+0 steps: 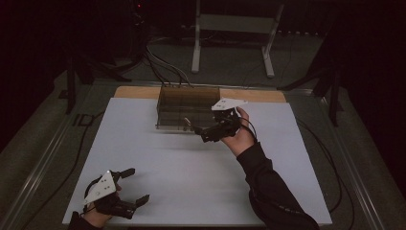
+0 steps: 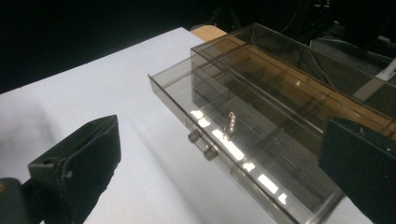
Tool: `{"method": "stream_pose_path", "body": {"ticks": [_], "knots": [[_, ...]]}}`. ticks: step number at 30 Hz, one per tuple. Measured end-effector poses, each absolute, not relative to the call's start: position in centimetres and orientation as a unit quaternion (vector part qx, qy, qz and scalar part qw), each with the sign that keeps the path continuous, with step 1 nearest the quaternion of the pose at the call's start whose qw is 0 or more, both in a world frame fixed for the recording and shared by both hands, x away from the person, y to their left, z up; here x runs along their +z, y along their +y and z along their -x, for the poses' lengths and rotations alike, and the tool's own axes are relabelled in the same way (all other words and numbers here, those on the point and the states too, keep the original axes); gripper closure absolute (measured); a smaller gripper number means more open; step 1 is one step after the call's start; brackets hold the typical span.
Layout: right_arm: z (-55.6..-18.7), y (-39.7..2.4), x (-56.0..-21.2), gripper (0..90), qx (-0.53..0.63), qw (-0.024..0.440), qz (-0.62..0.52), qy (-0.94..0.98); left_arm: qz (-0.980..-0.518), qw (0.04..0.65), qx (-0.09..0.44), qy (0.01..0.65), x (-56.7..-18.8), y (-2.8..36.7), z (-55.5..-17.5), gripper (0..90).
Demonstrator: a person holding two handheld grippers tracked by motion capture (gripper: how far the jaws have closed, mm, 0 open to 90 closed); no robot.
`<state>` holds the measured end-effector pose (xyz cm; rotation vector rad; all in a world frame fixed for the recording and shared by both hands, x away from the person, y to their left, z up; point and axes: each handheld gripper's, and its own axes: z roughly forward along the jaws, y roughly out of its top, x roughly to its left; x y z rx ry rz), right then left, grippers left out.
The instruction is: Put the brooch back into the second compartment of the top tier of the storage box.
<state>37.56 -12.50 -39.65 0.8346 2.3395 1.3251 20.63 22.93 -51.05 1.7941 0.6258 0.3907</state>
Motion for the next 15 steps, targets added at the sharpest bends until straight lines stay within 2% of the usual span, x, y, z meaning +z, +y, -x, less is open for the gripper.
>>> {"method": "stream_pose_path", "body": {"ticks": [15], "knots": [[-34.4,-15.7,-42.1,0.0,0.471,0.164,-0.292,0.816,-0.764,0.565,0.168,0.263,-51.0,22.8,-20.6,0.6]]}}
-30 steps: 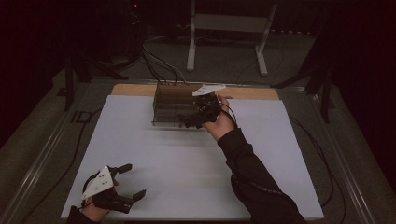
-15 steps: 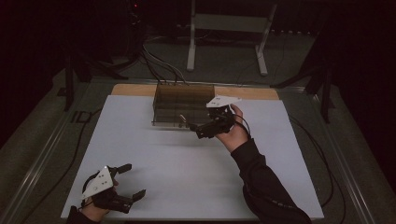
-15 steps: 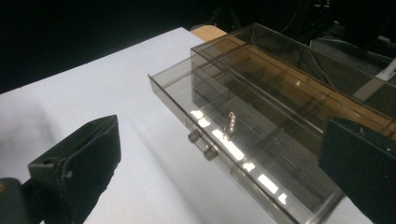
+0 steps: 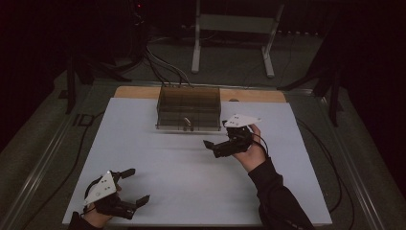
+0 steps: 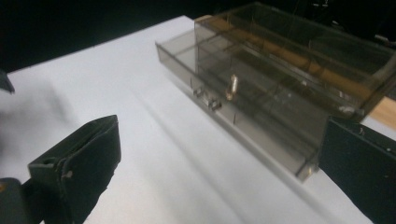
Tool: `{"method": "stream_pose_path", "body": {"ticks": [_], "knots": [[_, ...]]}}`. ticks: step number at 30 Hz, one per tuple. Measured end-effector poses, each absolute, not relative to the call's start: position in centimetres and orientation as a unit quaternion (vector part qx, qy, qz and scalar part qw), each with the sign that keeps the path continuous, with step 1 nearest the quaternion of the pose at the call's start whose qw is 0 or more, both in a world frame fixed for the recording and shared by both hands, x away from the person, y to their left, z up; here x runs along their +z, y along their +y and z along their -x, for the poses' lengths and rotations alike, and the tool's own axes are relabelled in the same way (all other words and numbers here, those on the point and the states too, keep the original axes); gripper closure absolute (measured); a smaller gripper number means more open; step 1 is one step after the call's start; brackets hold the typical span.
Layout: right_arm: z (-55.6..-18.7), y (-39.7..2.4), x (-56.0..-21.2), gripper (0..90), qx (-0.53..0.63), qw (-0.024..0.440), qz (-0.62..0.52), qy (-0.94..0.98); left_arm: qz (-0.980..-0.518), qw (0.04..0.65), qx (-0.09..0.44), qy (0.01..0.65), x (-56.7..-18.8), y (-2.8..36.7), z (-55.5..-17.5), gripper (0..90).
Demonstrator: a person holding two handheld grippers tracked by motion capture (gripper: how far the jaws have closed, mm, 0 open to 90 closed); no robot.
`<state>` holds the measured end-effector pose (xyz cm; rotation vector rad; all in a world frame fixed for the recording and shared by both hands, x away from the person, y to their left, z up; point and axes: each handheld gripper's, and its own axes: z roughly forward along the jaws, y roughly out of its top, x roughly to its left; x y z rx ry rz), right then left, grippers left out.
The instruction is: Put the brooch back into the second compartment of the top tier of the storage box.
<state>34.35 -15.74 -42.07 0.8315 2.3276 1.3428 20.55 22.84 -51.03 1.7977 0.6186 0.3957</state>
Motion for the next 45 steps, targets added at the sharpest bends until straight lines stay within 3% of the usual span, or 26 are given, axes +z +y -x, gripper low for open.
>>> {"method": "stream_pose_path", "body": {"ticks": [22,45], "knots": [[-30.3,-20.3,-48.6,0.0,0.470,0.131,-0.298,0.821,-0.764,0.564,0.167,0.266,-51.1,22.8,-20.6,0.6],[-25.8,-26.7,-50.8,0.0,0.464,0.155,-0.344,0.802,-0.764,0.564,0.166,0.265,-51.1,22.8,-20.6,0.6]]}}
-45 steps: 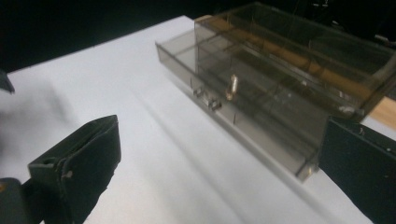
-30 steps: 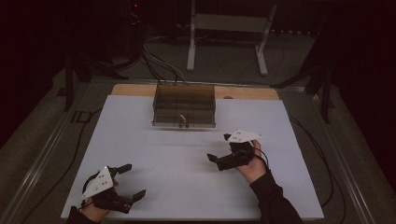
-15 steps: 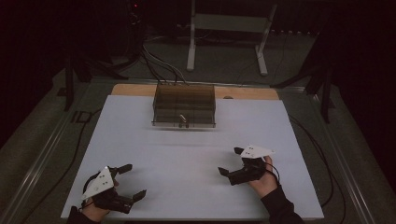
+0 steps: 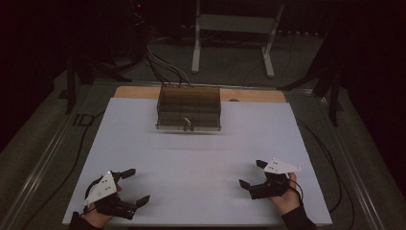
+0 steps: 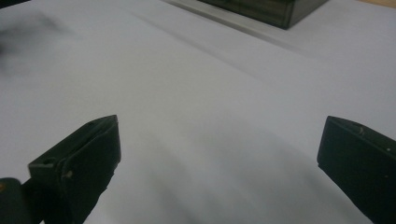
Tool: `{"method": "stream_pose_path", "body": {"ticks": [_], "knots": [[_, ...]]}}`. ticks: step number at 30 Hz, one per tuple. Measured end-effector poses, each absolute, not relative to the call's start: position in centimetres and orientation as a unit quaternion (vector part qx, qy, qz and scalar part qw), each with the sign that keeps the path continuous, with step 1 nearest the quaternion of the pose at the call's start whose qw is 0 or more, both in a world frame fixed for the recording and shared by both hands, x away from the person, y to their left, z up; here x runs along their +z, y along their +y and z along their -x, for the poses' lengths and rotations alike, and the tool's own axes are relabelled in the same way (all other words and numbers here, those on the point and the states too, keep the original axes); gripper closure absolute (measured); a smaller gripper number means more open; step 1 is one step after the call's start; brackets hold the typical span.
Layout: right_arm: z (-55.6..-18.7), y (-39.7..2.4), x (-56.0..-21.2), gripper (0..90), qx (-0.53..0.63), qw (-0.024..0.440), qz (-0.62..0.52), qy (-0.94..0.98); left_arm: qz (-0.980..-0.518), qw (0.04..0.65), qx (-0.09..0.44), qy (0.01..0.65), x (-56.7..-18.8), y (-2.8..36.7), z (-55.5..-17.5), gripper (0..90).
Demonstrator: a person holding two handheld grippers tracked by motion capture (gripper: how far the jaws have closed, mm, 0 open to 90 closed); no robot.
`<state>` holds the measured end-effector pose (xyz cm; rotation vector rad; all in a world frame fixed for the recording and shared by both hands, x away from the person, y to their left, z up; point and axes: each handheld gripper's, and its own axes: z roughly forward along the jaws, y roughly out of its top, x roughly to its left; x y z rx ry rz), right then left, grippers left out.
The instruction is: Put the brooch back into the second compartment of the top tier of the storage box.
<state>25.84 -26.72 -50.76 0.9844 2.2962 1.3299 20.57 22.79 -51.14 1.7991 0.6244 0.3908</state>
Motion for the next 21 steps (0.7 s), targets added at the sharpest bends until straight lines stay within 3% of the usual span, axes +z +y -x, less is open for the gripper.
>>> {"method": "stream_pose_path", "body": {"ticks": [21], "knots": [[-23.0,-32.3,-52.0,0.0,0.443,0.178,-0.413,0.776,-0.767,0.560,0.166,0.264,-51.2,22.8,-20.5,0.6]]}}
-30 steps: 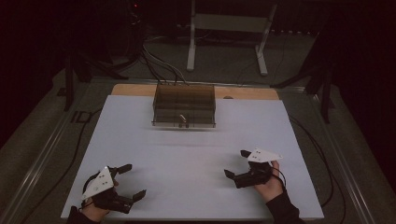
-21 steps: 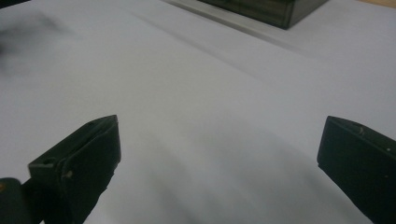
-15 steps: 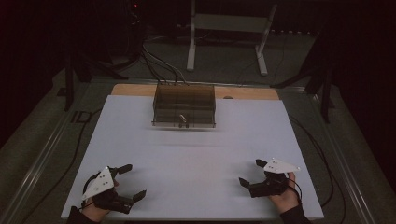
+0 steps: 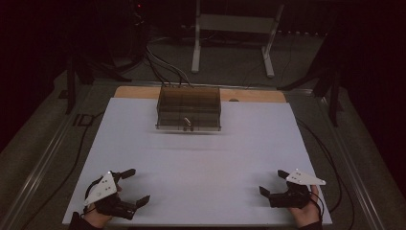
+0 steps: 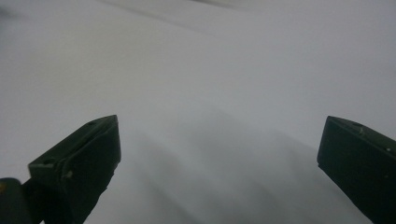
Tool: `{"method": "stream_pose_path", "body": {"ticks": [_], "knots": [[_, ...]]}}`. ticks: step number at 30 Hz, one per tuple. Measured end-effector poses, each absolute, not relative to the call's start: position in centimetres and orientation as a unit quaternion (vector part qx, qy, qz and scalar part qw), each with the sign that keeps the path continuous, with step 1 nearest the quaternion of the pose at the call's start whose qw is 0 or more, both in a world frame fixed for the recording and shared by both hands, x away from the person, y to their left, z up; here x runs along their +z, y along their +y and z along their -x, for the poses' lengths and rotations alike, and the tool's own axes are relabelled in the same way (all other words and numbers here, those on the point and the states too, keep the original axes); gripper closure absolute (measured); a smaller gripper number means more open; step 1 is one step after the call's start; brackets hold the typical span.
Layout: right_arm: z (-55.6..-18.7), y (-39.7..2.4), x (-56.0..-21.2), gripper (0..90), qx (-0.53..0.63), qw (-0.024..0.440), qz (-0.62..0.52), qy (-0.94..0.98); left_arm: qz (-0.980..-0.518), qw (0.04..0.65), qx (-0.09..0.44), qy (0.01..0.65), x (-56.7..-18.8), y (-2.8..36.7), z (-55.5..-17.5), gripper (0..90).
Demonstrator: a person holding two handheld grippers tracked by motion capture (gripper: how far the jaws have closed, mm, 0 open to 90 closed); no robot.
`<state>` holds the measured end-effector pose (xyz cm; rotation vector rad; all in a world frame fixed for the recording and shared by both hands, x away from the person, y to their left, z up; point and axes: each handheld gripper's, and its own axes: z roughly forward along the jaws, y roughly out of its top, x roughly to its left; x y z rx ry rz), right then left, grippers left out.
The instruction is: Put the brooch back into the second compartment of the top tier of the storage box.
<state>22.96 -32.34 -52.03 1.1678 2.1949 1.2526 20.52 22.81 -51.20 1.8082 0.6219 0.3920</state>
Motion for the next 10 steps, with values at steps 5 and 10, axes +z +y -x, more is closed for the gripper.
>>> {"method": "stream_pose_path", "body": {"ticks": [5,10], "knots": [[-22.99,-32.79,-52.07,0.0,0.438,0.186,-0.422,0.771,-0.767,0.560,0.166,0.265,-51.23,22.76,-20.53,0.6],[-23.14,-32.20,-52.25,0.0,0.431,0.182,-0.411,0.782,-0.767,0.560,0.165,0.265,-51.23,22.73,-20.56,0.6]]}}
